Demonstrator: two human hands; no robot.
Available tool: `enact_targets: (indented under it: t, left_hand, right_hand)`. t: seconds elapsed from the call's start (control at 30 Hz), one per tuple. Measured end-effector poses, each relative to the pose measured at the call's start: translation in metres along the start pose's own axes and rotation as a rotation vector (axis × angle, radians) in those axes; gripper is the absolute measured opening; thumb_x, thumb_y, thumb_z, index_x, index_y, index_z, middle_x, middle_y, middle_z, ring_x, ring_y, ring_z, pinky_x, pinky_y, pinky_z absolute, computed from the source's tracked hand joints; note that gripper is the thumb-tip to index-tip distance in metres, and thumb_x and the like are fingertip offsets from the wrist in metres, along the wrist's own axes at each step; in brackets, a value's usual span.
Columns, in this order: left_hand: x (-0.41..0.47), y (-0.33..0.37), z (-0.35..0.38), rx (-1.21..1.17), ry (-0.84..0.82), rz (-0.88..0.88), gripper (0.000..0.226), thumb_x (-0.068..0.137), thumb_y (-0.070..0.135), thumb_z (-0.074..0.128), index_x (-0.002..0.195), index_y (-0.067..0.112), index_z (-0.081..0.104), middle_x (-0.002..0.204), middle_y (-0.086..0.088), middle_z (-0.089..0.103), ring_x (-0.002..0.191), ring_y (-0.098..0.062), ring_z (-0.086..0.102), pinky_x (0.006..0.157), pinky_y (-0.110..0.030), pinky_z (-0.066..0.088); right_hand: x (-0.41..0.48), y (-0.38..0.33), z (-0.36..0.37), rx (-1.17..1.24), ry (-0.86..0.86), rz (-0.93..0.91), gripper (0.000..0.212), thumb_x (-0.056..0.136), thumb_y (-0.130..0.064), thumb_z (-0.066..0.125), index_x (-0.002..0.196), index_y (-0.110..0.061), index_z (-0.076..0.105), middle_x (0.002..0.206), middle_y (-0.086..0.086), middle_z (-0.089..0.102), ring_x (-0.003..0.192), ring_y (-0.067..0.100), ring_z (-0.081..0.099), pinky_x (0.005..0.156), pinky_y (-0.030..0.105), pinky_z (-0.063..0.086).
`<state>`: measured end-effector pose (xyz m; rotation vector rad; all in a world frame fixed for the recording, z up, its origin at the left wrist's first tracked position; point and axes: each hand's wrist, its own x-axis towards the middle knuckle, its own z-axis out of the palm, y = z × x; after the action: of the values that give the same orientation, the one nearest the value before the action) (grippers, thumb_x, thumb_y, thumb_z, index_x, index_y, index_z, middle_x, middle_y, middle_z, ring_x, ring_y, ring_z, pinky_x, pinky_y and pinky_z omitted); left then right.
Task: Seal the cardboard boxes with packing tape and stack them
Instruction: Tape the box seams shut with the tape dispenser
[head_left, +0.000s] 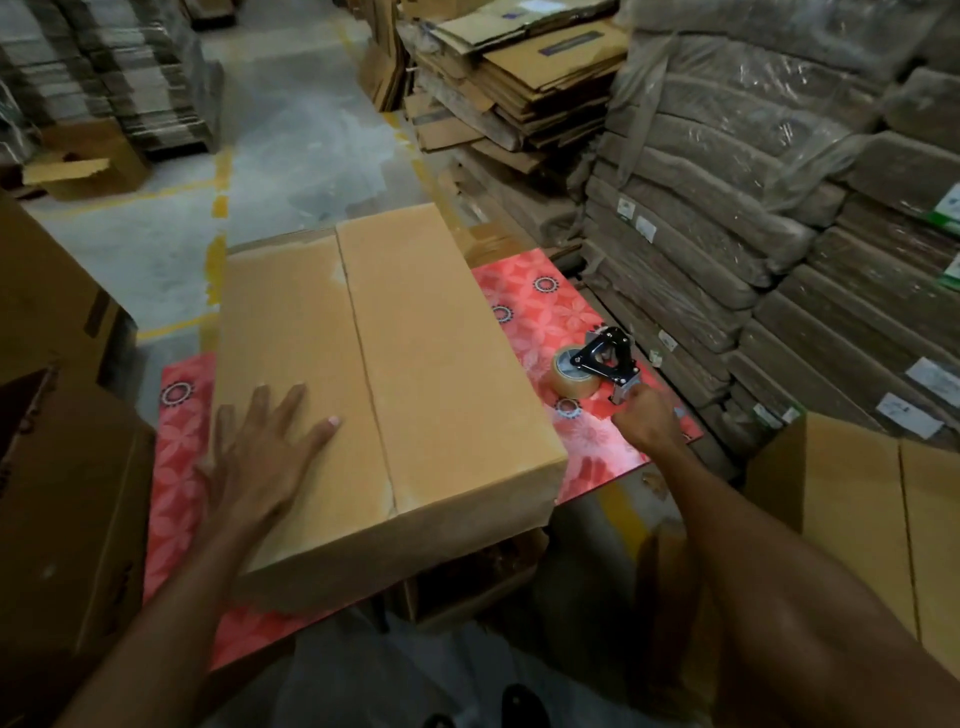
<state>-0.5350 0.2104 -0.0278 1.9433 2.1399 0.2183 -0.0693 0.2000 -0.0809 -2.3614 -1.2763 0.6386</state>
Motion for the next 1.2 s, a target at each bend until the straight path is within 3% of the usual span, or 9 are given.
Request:
enact_targets:
  t: [0.2, 0.33, 0.5, 0.67, 0.8, 0.9, 1.03, 1.1, 1.2]
  left_hand:
    - [-0.004, 0.015, -0.003, 0.067, 0.003, -0.056, 0.082, 0.083, 0.088, 0.025, 0.155, 0.055, 0.008, 0.169, -0.001, 0.009, 0.153, -0.041, 0.003, 0.113, -0.074, 0.013]
    - [-0.001, 0.01, -0.004, 0.093, -0.043, -0.121, 0.089, 0.069, 0.097, 0.015, 0.15, 0.064, 0.001, 0.17, 0.005, 0.004, 0.152, -0.045, -0.002, 0.107, -0.081, 0.017]
    - [-0.002, 0.013, -0.007, 0.168, -0.069, -0.117, 0.085, 0.075, 0.094, 0.018, 0.151, 0.062, -0.001, 0.17, 0.003, 0.0, 0.151, -0.047, 0.0, 0.108, -0.08, 0.017]
    - [0.012, -0.009, 0.003, 0.323, -0.13, -0.016, 0.079, 0.076, 0.095, 0.001, 0.149, 0.066, 0.003, 0.169, 0.008, -0.01, 0.156, -0.034, 0.001, 0.113, -0.077, 0.008]
    - [0.006, 0.018, -0.005, 0.341, -0.182, 0.013, 0.077, 0.078, 0.091, -0.007, 0.149, 0.066, 0.01, 0.17, 0.011, -0.007, 0.156, -0.031, 0.0, 0.107, -0.078, 0.016]
    - [-0.017, 0.059, -0.01, 0.448, -0.213, 0.104, 0.045, 0.106, 0.055, 0.016, 0.149, 0.063, 0.008, 0.169, 0.008, -0.012, 0.155, -0.035, -0.008, 0.106, -0.076, 0.026]
    - [-0.049, 0.108, -0.003, 0.461, -0.182, 0.153, 0.055, 0.109, 0.026, 0.026, 0.152, 0.055, 0.011, 0.169, 0.002, -0.013, 0.153, -0.042, -0.005, 0.102, -0.07, 0.037]
    - [-0.065, 0.135, -0.001, 0.435, -0.228, 0.132, 0.052, 0.109, 0.027, 0.028, 0.154, 0.049, 0.017, 0.17, -0.003, -0.005, 0.152, -0.044, 0.006, 0.104, -0.058, 0.042]
    - [-0.088, 0.165, -0.012, 0.341, -0.21, 0.091, 0.052, 0.103, 0.053, 0.036, 0.153, 0.04, 0.03, 0.158, -0.012, 0.033, 0.134, -0.036, 0.048, 0.098, -0.041, 0.048]
  right_hand:
    - [0.088, 0.041, 0.02, -0.23, -0.074, 0.027, 0.055, 0.072, -0.046, 0.065, 0.115, -0.011, 0.062, 0.116, 0.018, 0.064, 0.107, 0.039, 0.062, 0.092, 0.048, 0.053]
    - [0.106, 0.05, 0.04, -0.249, -0.102, 0.058, 0.054, 0.078, -0.041, 0.068, 0.122, -0.011, 0.055, 0.112, 0.016, 0.065, 0.105, 0.037, 0.063, 0.091, 0.046, 0.052]
    - [0.104, 0.046, 0.045, -0.224, -0.096, 0.099, 0.041, 0.088, -0.022, 0.066, 0.123, -0.005, 0.053, 0.117, 0.018, 0.064, 0.109, 0.039, 0.062, 0.09, 0.046, 0.053]
    - [0.089, 0.016, 0.039, 0.043, -0.187, 0.125, 0.036, 0.082, -0.038, 0.075, 0.104, -0.01, 0.07, 0.105, 0.011, 0.069, 0.099, 0.031, 0.067, 0.072, 0.03, 0.05]
    - [0.073, -0.035, -0.004, 0.339, -0.188, 0.142, 0.02, 0.072, -0.03, 0.073, 0.076, -0.012, 0.067, 0.067, 0.01, 0.063, 0.056, 0.022, 0.057, 0.045, 0.021, 0.037]
    - [0.064, -0.077, -0.036, 0.607, -0.184, 0.095, 0.016, 0.07, -0.025, 0.065, 0.063, -0.014, 0.057, 0.053, 0.007, 0.049, 0.036, 0.017, 0.04, 0.04, 0.019, 0.031]
    - [0.047, -0.131, -0.093, 0.984, -0.382, -0.073, 0.025, 0.095, -0.018, 0.055, 0.07, -0.015, 0.052, 0.054, 0.002, 0.043, 0.035, 0.012, 0.036, 0.038, 0.02, 0.029]
    - [0.032, -0.151, -0.118, 1.104, -0.491, -0.186, 0.021, 0.099, -0.018, 0.053, 0.08, -0.011, 0.055, 0.056, 0.003, 0.047, 0.037, 0.014, 0.039, 0.039, 0.023, 0.034]
    - [0.005, -0.176, -0.134, 1.078, -0.573, -0.308, 0.021, 0.098, -0.018, 0.055, 0.08, -0.009, 0.055, 0.057, 0.005, 0.051, 0.041, 0.017, 0.043, 0.042, 0.025, 0.04]
